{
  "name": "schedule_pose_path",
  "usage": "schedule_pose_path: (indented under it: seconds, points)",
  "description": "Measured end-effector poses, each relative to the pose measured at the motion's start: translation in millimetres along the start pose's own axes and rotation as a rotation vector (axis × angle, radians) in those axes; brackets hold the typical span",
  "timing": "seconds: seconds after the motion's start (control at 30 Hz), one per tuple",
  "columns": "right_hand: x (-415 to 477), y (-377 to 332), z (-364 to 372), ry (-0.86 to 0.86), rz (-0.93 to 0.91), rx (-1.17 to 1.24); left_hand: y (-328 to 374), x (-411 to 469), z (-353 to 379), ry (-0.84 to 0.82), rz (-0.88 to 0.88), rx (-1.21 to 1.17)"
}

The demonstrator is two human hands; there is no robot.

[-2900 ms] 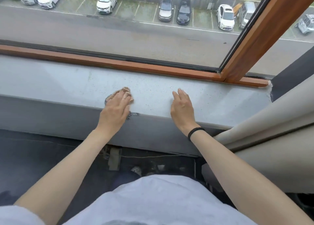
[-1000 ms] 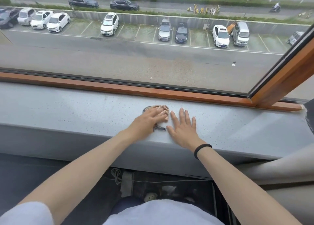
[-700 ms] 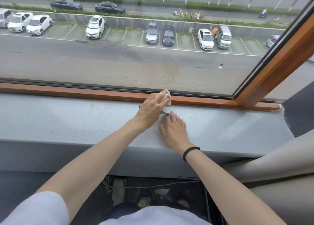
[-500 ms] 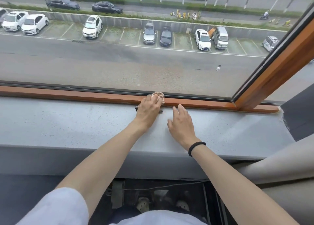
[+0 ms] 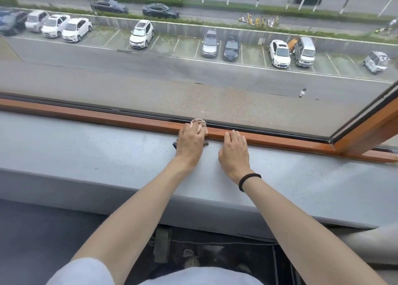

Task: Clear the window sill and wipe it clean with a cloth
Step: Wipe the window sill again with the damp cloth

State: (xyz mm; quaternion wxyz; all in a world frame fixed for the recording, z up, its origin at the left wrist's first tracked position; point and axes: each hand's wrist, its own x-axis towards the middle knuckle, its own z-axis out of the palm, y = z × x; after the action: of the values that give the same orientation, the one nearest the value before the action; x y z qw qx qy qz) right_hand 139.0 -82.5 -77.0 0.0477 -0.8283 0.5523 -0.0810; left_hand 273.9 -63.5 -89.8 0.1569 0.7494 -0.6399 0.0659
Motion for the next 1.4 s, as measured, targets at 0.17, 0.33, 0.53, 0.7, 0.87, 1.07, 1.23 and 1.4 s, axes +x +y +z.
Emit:
schedule_pose_path:
  seconds: [0.17,0.33,0.53,0.7,0.87,1.07,1.23,1.4]
  points:
    - [7,-15,8,0.066,-0.056,-0.116,-54,-1,-11,-0.014,0.085,0.08]
    - [11,-22,8,0.064,-0.052,-0.284,-144,-5,-28,0.01,-0.161,0.129]
    - [11,-19,9,0.036,-0.071,-0.313,-196,-6,-35,0.058,-0.506,0.079]
    - [11,-15,11,0.038,-0.096,-0.246,-158,17,-28,-0.044,-0.879,-0.011]
    - [11,-7,13,0.121,-0.154,-0.171,-107,30,-13,-0.067,-1.008,-0.112]
    - [7,-1,10,0.076,-0.172,-0.017,-40,22,-11,-0.111,-0.924,-0.181]
    - [9,13,-9,-0.092,-0.059,0.284,25,15,-1,-0.199,-0.709,-0.174]
    - [-1,30,-11,-0.127,-0.039,0.453,77,4,-7,-0.277,-0.373,-0.23]
